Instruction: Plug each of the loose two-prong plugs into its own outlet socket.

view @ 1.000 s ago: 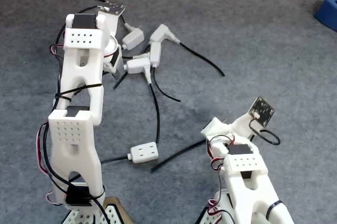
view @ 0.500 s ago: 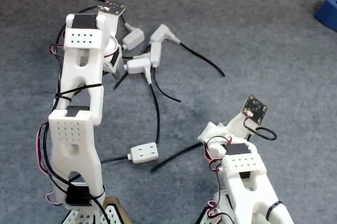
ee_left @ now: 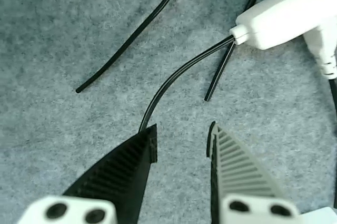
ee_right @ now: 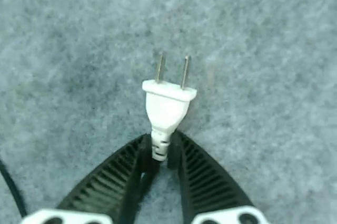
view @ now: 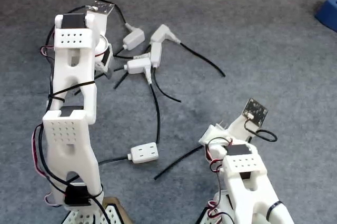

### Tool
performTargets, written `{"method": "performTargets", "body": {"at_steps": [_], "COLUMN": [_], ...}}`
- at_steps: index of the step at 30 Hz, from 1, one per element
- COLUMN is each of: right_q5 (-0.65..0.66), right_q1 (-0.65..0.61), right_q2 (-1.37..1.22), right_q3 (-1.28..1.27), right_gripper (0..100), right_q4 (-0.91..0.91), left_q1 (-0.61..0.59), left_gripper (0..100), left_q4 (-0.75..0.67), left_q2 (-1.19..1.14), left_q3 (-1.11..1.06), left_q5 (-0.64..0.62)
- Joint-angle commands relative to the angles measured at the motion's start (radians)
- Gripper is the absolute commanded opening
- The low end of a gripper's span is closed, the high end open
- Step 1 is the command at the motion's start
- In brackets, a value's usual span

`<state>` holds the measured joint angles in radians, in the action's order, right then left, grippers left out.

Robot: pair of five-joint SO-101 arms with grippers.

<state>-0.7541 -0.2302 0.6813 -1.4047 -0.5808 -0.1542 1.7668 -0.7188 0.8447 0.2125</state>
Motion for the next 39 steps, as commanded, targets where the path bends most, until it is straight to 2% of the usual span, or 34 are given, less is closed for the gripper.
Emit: {"method": "performTargets", "body": {"at_steps": [1,3,7,11,12,16,18,23,24,27,32,34,39], "right_q5": [0.015,0.118,0.44,0.569,0.635,1.063,1.195,1.191,1.148,0.89,0.385,0.302,0.275], "right_q1": [-0.031,-0.036,-0.019,0.044,0.058,0.068,0.061,0.054,0.053,0.041,-0.019,-0.038,-0.074], "right_q2": [0.004,0.004,0.004,0.002,-0.002,-0.004,-0.005,-0.005,-0.005,-0.005,-0.002,-0.005,-0.007], "right_q3": [0.004,0.024,0.093,0.173,0.191,0.24,0.248,0.246,0.246,0.246,0.283,0.311,0.404], "right_gripper": [1.9,1.9,1.8,1.8,2.2,2.3,2.3,2.4,2.5,6.3,14.0,14.6,14.6], "right_q4": [-0.012,-0.016,-0.016,-0.038,-0.061,-0.14,-0.185,-0.211,-0.214,-0.213,-0.222,-0.265,-0.406], "left_q1": [-0.01,-0.01,-0.012,-0.012,-0.012,-0.012,-0.012,-0.012,-0.01,-0.01,-0.01,-0.012,-0.012], "left_gripper": [17,17,17,17,17,17,17,17,17,17,17,17,17], "left_q4": [0.009,0.009,0.009,0.009,0.009,0.009,0.009,0.009,0.009,0.009,0.009,0.009,0.008], "left_q2": [0.071,0.07,0.068,0.068,0.068,0.068,0.068,0.068,0.068,0.068,0.068,0.068,0.068], "left_q3": [0.005,0.004,0.004,0.004,0.004,0.004,0.004,0.004,0.004,0.004,0.004,0.004,0.005], "left_q5": [0.008,0.008,0.008,0.008,0.008,0.008,0.008,0.008,0.008,0.008,0.008,0.008,0.008]}}
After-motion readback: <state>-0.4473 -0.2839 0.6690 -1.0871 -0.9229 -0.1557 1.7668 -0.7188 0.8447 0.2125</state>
